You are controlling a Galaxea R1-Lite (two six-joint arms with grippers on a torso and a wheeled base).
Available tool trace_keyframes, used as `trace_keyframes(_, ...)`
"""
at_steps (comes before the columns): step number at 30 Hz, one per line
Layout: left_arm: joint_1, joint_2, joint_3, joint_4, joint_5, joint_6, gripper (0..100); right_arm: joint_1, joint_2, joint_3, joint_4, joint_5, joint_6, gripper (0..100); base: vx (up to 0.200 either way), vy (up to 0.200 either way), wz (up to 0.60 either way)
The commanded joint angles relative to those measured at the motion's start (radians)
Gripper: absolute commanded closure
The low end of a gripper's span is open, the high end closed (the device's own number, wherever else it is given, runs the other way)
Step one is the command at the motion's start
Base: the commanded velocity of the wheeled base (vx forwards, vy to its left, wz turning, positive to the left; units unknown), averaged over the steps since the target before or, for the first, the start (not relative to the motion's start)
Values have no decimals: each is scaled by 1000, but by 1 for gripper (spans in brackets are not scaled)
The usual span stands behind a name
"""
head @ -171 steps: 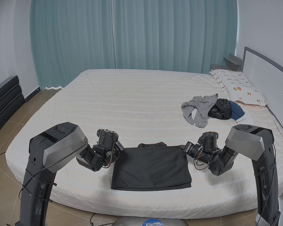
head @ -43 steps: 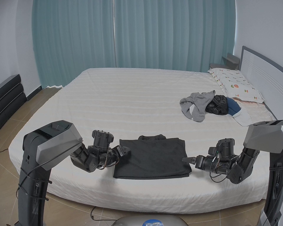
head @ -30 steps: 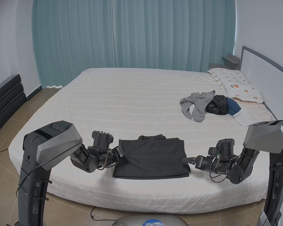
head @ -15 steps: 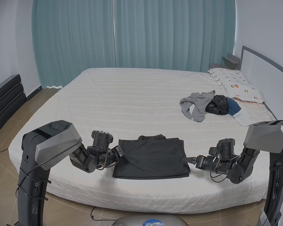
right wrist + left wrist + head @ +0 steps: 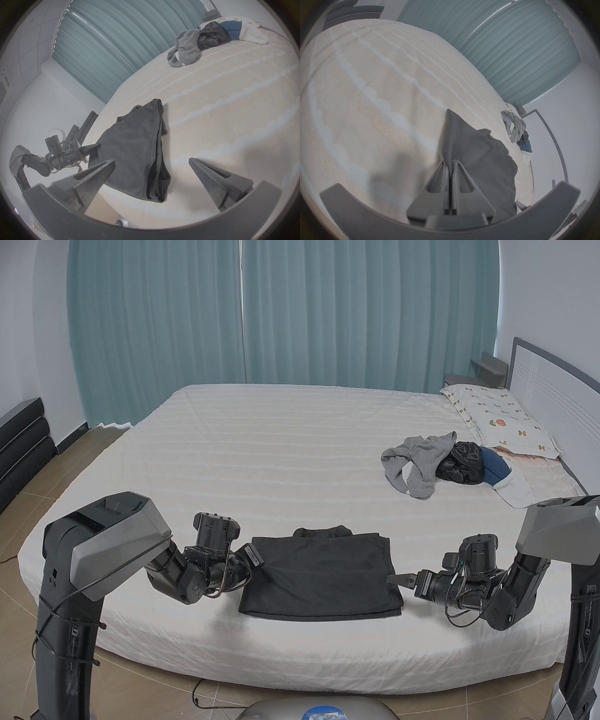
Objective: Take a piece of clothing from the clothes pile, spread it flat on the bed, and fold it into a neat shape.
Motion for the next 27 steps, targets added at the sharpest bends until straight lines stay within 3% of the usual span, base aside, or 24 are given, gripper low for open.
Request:
trace_keyframes(1, 0, -6, 1, -2, 1, 0, 100, 0, 3, -1, 0, 0, 0, 0, 0, 200, 0)
trace_keyframes(27, 8, -6, 1, -2, 1, -3, 100, 2, 5, -1, 0, 0, 0, 0, 0, 200, 0)
